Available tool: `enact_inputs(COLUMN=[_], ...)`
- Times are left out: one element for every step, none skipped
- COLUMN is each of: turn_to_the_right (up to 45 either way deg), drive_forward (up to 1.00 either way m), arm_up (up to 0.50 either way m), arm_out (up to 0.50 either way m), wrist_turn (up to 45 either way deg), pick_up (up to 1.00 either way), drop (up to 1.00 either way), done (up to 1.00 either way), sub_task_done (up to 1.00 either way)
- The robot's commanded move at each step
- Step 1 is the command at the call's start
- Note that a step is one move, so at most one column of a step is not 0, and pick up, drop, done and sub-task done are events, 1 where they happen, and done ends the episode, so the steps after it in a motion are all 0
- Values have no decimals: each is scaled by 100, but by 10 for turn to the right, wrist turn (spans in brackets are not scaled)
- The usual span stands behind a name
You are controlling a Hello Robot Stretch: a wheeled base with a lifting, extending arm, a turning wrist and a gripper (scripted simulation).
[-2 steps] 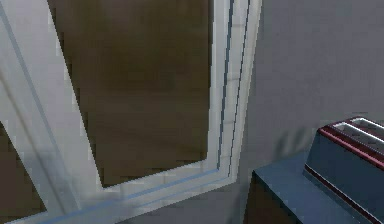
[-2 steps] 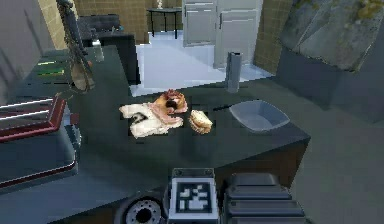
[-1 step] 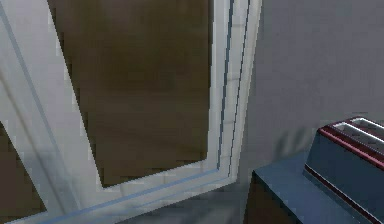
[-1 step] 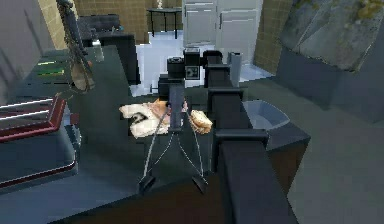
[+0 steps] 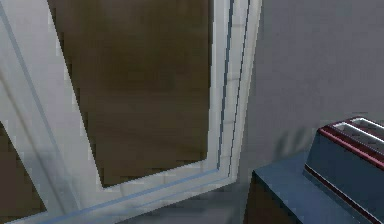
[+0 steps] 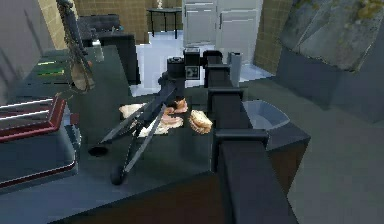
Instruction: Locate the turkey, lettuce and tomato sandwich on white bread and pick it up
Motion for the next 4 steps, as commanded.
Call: enact_inputs(turn_to_the_right=[0, 0, 0, 0], drive_forward=[0, 0, 0, 0], arm_up=[0, 0, 0, 0], arm_out=[0, 0, 0, 0], wrist_turn=[450, 450, 450, 210], pick_up=[0, 0, 0, 0], drop=[0, 0, 0, 0], done=[0, 0, 0, 0], sub_task_done=[0, 0, 0, 0])
